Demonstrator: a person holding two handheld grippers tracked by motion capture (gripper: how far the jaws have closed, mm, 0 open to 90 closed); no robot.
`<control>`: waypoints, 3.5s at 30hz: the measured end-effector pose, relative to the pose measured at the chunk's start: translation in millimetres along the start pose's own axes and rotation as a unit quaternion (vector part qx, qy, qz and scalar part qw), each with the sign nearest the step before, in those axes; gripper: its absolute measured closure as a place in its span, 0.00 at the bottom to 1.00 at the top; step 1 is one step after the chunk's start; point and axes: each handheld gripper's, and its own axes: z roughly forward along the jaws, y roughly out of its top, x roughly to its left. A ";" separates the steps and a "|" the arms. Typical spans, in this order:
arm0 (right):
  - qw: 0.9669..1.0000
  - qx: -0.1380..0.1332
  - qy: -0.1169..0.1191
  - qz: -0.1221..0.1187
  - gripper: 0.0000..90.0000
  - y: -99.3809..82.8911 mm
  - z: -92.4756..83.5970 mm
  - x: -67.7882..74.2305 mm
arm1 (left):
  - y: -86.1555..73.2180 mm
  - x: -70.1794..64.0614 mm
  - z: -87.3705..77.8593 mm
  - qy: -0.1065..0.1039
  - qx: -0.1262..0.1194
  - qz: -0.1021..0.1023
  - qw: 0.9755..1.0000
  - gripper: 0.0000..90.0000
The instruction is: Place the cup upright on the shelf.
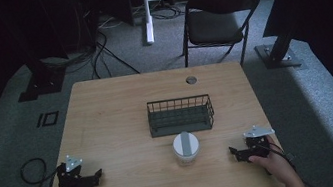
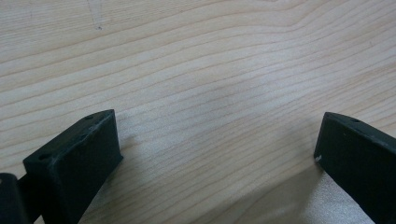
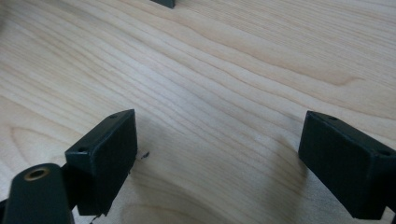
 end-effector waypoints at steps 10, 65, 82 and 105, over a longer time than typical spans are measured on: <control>0.999 -0.009 0.020 -0.023 0.13 6.9 -5.0 8.7 | 0.0 0.0 -0.1 -0.001 0.000 0.000 1.000 0.01; 0.977 -0.065 0.173 -0.106 0.14 33.6 10.9 97.9 | 0.0 -0.2 0.0 -0.002 0.000 0.002 1.000 0.01; 0.970 -0.098 0.198 -0.100 0.14 40.2 20.3 116.7 | 0.0 -0.2 -0.1 -0.002 0.001 0.002 1.000 0.01; 0.970 -0.138 0.191 -0.060 0.15 45.2 33.8 127.7 | 0.0 -0.3 0.0 -0.002 0.000 0.002 1.000 0.01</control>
